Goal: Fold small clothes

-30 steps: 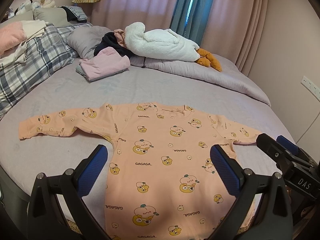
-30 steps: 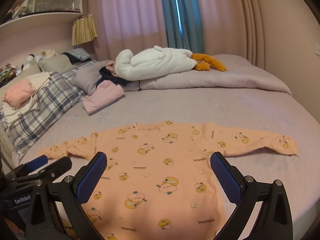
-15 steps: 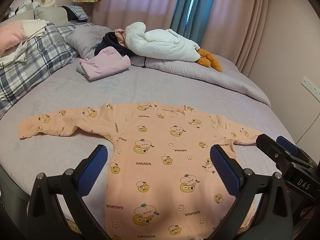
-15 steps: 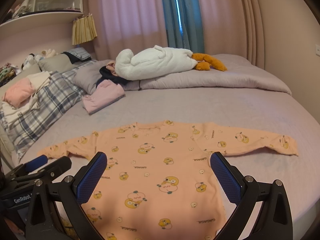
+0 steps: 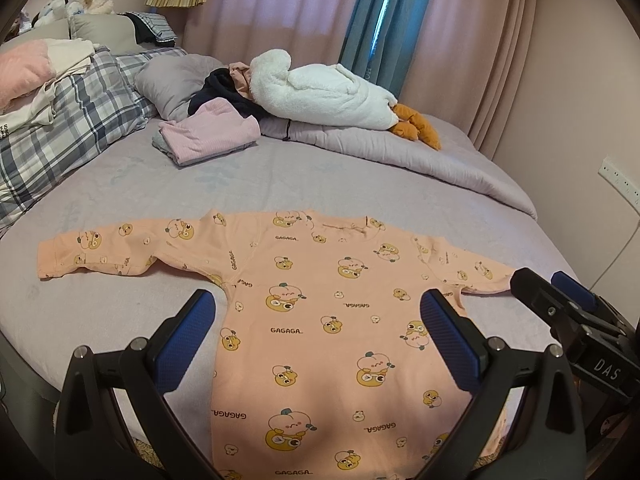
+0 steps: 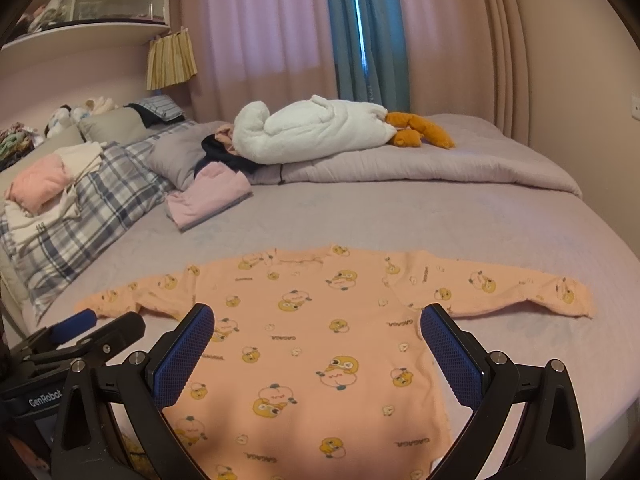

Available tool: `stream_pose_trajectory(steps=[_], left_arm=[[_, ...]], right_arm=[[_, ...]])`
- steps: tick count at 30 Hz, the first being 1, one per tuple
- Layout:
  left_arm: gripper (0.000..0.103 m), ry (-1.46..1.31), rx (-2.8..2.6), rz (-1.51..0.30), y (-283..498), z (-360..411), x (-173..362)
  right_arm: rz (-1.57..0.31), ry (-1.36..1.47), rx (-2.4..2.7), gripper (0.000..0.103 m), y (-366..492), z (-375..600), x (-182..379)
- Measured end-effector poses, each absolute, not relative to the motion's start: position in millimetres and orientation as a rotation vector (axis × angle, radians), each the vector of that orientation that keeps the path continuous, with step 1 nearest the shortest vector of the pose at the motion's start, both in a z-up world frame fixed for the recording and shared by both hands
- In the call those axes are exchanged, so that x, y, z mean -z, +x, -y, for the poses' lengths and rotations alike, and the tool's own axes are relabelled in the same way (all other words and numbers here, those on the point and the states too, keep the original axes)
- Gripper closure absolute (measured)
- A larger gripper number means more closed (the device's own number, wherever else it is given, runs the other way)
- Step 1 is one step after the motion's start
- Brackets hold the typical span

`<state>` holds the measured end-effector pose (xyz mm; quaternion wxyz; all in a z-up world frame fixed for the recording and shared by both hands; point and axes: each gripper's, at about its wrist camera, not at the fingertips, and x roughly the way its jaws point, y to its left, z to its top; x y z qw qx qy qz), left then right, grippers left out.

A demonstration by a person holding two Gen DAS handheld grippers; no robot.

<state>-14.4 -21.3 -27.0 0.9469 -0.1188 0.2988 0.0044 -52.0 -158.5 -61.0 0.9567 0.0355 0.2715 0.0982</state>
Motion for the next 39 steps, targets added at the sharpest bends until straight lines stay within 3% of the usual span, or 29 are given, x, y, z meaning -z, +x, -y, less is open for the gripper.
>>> stream_pose_trajectory(steps=[12,23,39], left_arm=[[0.001,-0.264,-0.022,-0.578,-3.6,15.6,15.6],[0.001,-0.289,0.014,-0.620,40.5,20.1,14.1],[0.004,-0.266,0.003,-0.706,89.8,68.0,32.8]], right_arm=[[-0.471,0.028,-0.275,0.001,-33.1,158.2,28.3],[-0.497,0.172,-0.402,0.001,17.8,190.9,15.7],[-0.565,0.341,-0.105,0.001,57.7,316.4,47.2]])
